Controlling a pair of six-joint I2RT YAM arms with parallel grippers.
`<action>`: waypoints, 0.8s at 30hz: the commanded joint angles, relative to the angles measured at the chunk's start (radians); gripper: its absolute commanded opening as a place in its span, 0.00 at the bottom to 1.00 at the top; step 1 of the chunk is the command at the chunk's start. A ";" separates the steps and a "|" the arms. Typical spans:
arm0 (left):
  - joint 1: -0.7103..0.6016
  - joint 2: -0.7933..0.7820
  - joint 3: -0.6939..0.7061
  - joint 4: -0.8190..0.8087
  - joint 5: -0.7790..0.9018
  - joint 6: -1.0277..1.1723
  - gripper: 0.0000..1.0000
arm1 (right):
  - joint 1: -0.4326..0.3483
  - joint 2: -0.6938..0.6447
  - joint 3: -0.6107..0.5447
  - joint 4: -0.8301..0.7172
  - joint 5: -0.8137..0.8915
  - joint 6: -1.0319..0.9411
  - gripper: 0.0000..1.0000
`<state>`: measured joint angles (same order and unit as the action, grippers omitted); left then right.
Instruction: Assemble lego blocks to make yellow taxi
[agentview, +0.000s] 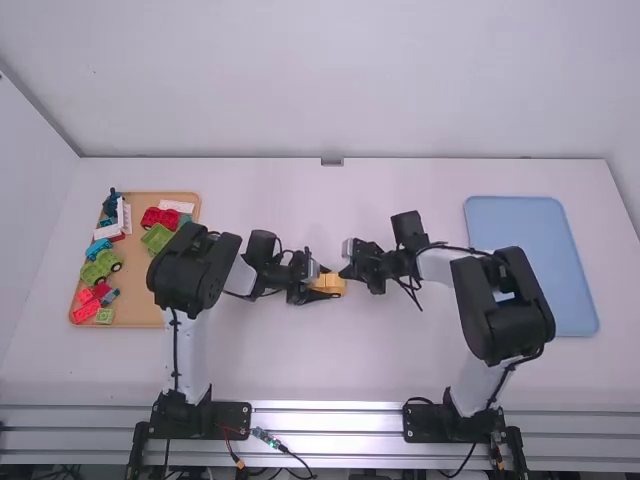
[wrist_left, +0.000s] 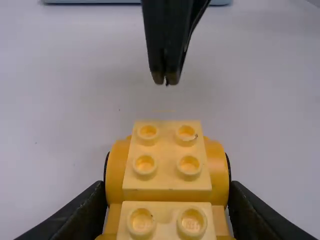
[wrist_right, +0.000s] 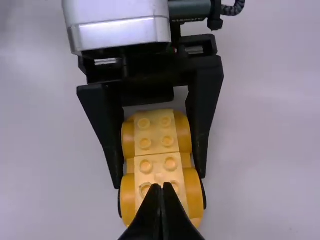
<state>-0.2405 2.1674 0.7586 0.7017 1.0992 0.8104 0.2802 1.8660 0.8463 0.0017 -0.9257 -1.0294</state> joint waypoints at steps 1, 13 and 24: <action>-0.003 0.011 -0.009 -0.013 -0.043 0.010 0.29 | 0.017 -0.016 -0.043 0.043 0.007 0.005 0.00; -0.003 0.011 -0.009 -0.013 -0.043 0.010 0.26 | 0.022 -0.016 -0.108 0.185 0.006 0.060 0.00; -0.003 0.011 -0.009 -0.013 -0.042 0.010 0.23 | 0.038 0.000 -0.107 0.235 0.003 0.066 0.00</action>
<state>-0.2405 2.1674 0.7586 0.7017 1.0992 0.8104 0.3031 1.8660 0.7456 0.2161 -0.9131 -0.9718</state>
